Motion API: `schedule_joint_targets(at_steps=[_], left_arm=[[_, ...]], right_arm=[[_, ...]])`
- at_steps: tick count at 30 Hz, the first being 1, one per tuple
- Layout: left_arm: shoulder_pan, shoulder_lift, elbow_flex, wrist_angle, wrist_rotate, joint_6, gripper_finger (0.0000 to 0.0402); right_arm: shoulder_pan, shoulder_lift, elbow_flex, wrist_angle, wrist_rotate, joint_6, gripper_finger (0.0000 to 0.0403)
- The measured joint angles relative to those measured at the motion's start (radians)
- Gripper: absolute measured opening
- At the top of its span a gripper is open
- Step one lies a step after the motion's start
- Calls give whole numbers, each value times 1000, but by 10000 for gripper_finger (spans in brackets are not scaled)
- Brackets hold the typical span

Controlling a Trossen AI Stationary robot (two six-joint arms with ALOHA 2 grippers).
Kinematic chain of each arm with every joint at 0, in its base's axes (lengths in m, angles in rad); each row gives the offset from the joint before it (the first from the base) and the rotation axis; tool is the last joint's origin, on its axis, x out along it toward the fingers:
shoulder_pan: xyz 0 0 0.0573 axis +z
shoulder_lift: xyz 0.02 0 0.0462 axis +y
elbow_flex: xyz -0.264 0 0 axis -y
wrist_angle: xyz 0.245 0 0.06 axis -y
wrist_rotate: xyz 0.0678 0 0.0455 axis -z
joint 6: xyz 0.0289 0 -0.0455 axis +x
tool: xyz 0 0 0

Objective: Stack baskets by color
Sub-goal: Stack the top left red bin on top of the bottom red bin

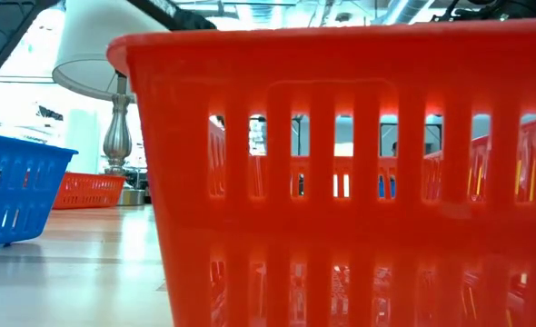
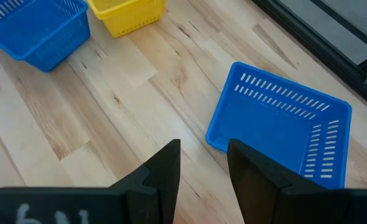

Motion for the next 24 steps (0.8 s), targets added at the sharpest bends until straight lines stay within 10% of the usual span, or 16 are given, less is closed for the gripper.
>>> schedule_joint_targets(at_steps=[12, 24], left_arm=[[-157, -245, 69, -262, -227, -480, 290], [-381, -512, -281, -521, -513, -1031, 290]], right_arm=[[0, 0, 0, 47, 1, -3, 157], [0, 0, 0, 103, 0, 68, 157]])
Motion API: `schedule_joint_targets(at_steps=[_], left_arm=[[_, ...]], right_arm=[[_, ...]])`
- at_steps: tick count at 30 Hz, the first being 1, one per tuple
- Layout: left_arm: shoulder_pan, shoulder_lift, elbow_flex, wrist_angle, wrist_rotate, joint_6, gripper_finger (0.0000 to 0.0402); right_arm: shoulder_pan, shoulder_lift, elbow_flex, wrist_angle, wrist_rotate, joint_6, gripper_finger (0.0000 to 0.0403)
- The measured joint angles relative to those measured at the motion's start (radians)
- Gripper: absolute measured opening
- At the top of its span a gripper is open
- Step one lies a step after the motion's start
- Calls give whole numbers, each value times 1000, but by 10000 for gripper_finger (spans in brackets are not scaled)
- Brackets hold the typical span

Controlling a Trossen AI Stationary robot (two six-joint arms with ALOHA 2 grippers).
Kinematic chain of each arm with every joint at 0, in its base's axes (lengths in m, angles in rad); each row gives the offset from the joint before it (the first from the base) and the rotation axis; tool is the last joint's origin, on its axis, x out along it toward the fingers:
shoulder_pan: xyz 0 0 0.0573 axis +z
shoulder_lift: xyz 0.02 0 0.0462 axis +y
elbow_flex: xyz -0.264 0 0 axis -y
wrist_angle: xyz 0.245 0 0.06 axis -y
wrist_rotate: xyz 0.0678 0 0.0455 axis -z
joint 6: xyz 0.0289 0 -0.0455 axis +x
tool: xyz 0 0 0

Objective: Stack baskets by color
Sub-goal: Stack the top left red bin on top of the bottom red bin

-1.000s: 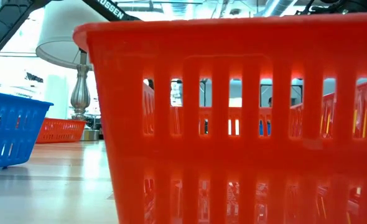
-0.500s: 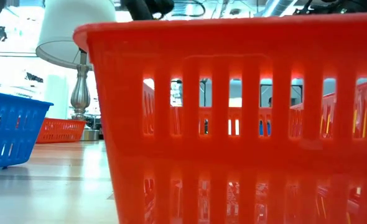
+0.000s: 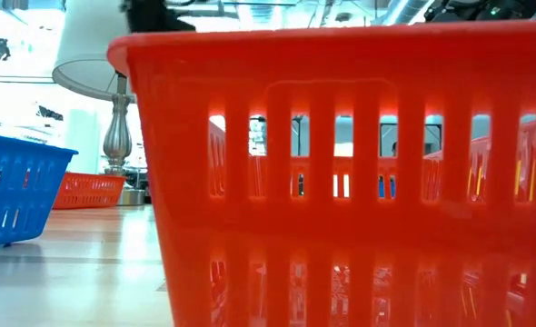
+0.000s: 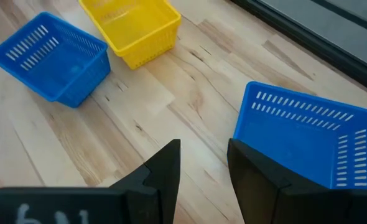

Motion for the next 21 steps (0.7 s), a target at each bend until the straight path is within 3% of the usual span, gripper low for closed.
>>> schedule_joint_targets(at_steps=[7, 21], left_arm=[[-3, -74, -279, 106, 19, -142, 290], [8, -76, -519, 198, -27, -359, 290]], right_arm=[[0, 0, 0, 0, -1, -9, 157], [0, 0, 0, -2, -3, -19, 157]])
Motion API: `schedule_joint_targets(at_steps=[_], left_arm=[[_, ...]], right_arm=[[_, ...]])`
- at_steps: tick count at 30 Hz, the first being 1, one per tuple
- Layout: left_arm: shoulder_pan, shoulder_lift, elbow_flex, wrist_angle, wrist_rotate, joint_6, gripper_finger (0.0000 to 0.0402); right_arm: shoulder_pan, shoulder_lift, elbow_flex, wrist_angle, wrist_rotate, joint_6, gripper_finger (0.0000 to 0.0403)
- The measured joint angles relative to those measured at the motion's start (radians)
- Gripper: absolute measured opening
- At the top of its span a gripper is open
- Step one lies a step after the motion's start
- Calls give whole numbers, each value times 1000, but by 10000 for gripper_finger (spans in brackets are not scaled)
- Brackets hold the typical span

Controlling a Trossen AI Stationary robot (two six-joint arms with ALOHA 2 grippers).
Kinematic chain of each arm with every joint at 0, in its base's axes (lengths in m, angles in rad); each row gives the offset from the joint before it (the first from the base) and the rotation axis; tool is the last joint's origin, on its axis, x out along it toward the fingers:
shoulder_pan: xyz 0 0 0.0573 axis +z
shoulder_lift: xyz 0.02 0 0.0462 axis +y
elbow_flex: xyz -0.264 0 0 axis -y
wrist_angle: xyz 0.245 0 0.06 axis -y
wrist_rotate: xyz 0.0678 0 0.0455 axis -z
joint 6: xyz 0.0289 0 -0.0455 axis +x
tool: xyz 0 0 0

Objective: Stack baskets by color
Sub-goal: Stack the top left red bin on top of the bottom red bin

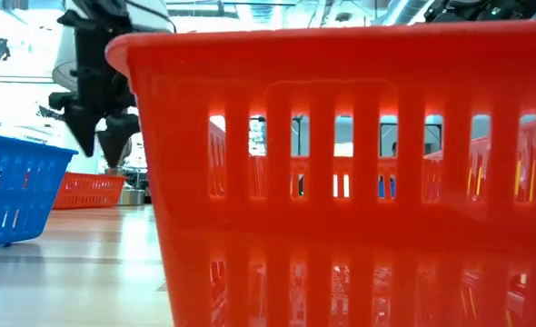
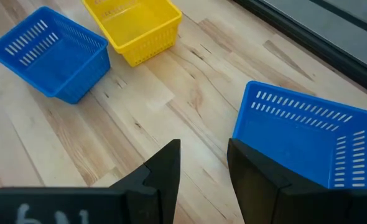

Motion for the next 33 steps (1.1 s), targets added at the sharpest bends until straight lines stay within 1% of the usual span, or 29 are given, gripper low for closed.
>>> schedule_joint_targets(at_steps=[4, 8, 11, 17, 19, 21, 23, 31, 32, 33], left_arm=[[11, 0, -59, 34, 30, -51, 290], [16, 0, -77, 38, 15, -94, 290], [22, 0, -89, 63, 17, -95, 290], [51, 0, -142, 137, 55, -78, 290], [66, 0, -153, 143, 68, -59, 282], [80, 0, -154, 145, 78, -42, 261], [90, 1, -154, 147, 81, -36, 227], [97, 1, -154, 153, 58, 13, 39], [97, 1, -153, 157, 64, 31, 21], [97, 1, -153, 159, 74, 51, 11]], right_arm=[[0, 0, 0, 6, 0, -23, 157], [0, 0, 0, 3, -1, -42, 157], [0, 0, 0, -1, -2, -49, 157], [0, 0, 0, 0, -2, -49, 157], [0, 0, 0, 0, -3, -49, 157], [0, 0, 0, 0, -3, -49, 157], [0, 0, 0, 0, -2, -49, 157], [0, 0, 0, 0, -3, -49, 157], [0, 0, 0, 0, -3, -49, 157], [0, 0, 0, 0, -3, -49, 157]])
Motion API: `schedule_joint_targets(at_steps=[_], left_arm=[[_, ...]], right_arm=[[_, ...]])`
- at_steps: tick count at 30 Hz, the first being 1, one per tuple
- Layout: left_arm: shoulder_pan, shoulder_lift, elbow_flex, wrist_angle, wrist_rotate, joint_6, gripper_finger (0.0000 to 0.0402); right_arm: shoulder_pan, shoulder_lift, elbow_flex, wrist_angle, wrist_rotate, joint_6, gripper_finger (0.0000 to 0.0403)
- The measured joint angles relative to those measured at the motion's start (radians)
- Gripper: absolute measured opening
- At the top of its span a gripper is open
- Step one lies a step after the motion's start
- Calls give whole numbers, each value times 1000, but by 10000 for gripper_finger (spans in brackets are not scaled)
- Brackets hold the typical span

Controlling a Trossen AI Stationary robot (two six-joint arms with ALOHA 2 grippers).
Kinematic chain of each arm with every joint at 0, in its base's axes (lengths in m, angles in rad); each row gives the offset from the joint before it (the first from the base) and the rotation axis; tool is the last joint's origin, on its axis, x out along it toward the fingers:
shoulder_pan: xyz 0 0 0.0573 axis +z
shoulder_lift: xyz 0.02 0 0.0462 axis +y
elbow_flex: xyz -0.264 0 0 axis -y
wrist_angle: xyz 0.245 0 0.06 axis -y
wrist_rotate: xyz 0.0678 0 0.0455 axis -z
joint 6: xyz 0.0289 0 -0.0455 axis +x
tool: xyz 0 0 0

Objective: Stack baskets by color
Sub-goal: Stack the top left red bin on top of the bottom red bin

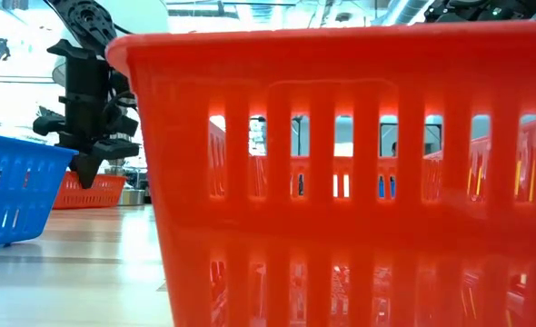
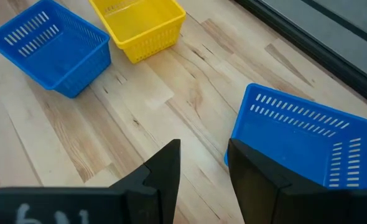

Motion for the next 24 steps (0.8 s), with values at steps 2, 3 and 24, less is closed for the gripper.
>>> schedule_joint_targets(at_steps=[2, 3, 24], left_arm=[[0, 0, 0, 2, 24, 43, 7], [0, 0, 0, 4, 32, 56, 5], [-113, 0, 195, 6, 50, 51, 0]], right_arm=[[0, 0, 0, 0, 0, 0, 157], [0, 0, 0, 0, 0, 0, 157], [0, 0, 0, -1, -1, -1, 157]])
